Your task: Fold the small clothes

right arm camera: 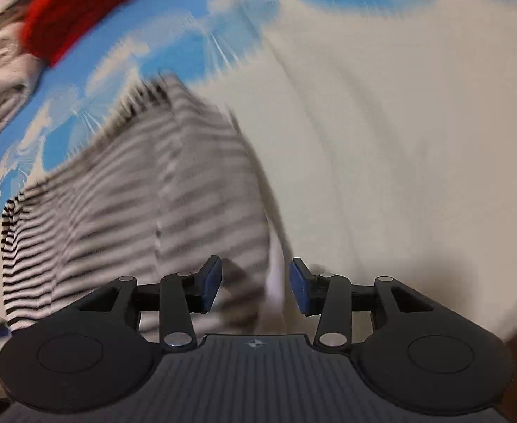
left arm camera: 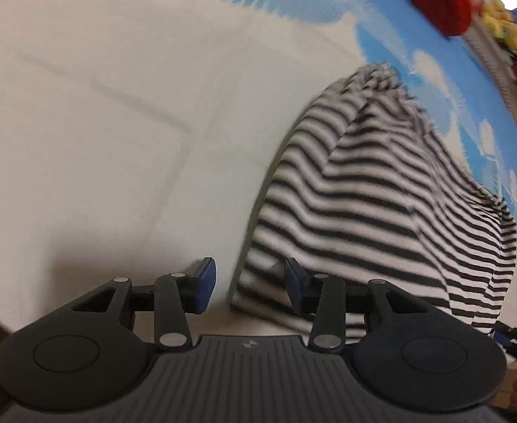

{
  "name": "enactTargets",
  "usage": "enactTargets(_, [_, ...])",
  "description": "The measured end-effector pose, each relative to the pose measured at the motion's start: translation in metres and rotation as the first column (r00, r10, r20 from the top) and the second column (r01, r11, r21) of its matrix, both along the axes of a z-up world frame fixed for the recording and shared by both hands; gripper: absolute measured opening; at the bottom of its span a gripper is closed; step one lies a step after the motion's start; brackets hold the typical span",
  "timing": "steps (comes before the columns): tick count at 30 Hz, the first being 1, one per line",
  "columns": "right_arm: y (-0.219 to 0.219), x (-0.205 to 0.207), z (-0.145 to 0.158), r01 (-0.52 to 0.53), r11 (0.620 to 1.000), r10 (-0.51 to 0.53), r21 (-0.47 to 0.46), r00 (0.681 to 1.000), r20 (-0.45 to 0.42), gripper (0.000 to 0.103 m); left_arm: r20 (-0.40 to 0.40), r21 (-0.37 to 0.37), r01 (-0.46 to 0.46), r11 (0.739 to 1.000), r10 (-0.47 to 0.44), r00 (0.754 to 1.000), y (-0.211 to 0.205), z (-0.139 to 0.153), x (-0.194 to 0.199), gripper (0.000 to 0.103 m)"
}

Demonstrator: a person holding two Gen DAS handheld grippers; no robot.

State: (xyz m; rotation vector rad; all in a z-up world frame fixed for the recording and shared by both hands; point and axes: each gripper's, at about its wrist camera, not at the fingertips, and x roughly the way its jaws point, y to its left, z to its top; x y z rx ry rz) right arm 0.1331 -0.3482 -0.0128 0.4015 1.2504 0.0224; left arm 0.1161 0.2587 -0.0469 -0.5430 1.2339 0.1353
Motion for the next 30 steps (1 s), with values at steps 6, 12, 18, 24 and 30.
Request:
enactTargets(6, [0.008, -0.004, -0.01, -0.04, 0.999, 0.039, -0.033, 0.999, -0.027, 0.044, -0.029, -0.053, 0.051, 0.997, -0.052, 0.998, 0.001, -0.012, 0.001, 0.048])
enactTargets(12, [0.008, -0.004, -0.012, -0.062, 0.998, 0.062, -0.005, 0.998, -0.003, 0.007, 0.058, 0.049, 0.111, 0.993, -0.114, 0.992, -0.003, 0.001, -0.005, 0.0])
enactTargets(18, [-0.022, -0.017, 0.013, 0.057, 0.998, -0.061, 0.041, 0.994, 0.095, 0.004, 0.038, 0.036, 0.024, 0.999, -0.025, 0.999, 0.013, 0.003, -0.016, 0.001])
enactTargets(24, [0.001, -0.01, -0.003, -0.071, 0.987, 0.074, -0.142, 0.997, 0.017, 0.006, -0.042, 0.244, 0.087, 0.966, -0.079, 0.996, -0.008, 0.002, -0.01, 0.007])
enactTargets(30, [0.019, -0.011, 0.023, -0.095, 0.958, 0.153, -0.271, 0.968, 0.199, 0.016, 0.249, 0.088, 0.188, 0.978, -0.204, 0.947, -0.039, 0.044, -0.013, 0.024])
